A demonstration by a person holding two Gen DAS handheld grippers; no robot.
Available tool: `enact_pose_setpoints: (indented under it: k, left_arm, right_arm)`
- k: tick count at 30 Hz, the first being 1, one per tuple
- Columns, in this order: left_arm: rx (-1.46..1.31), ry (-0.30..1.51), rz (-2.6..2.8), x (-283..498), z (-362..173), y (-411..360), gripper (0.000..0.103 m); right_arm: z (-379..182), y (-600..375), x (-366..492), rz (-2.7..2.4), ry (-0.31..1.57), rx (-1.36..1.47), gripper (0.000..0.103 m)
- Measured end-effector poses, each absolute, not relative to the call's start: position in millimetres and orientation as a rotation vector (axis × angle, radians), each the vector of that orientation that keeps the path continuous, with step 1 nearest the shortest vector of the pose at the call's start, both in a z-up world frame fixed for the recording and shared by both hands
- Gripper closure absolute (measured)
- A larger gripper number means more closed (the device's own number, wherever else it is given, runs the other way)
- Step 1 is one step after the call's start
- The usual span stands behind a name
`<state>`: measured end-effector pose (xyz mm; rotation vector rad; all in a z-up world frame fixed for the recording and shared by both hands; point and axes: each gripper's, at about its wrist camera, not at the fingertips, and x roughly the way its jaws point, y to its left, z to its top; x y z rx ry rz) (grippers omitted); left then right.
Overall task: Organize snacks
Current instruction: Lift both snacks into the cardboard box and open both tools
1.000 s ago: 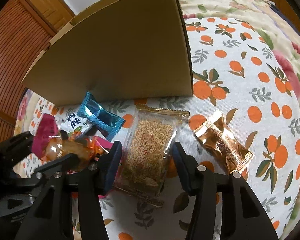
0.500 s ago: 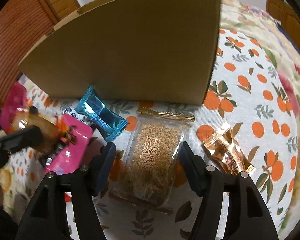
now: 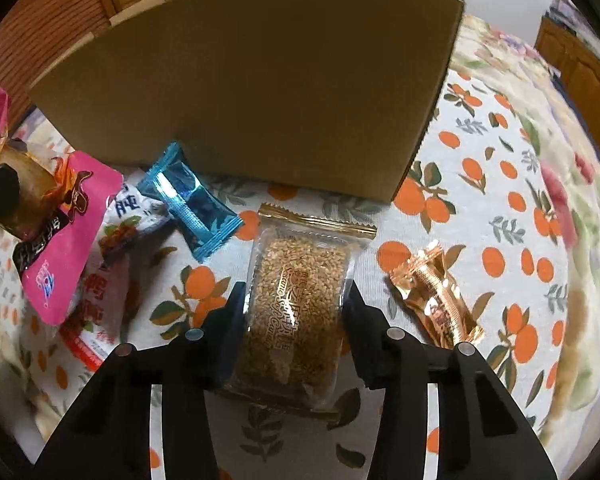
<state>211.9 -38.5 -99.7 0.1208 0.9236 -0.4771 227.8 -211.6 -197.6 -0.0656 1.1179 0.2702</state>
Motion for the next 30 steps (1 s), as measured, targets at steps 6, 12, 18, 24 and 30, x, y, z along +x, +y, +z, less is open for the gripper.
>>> enact_pose_setpoints:
  k: [6,12,18,24,30]
  left_arm:
    - [0.123,0.893,-0.481,204,-85,-35,0.067]
    - [0.108,0.852,-0.48,201,-69,-29,0.068]
    - [0.094,0.813,-0.474,200,-54,-24,0.067]
    - [0.103,0.773,-0.46,198,-43,-21,0.067]
    - [0.097,0.75,-0.45,198,-35,-15,0.067]
  right_arm:
    - [-179,-222,222,0.284,1.083,-0.042,0.057]
    - [-157,-228,210,0.29,1.036,-0.044,0.057]
    - [-138,-234,206,0.307,0.992,-0.038,0.057]
    - [-117,-231,197,0.328,0.939,-0.043,0.057]
    - [-98,-226,190,0.357,0.889,-0.042,0.057]
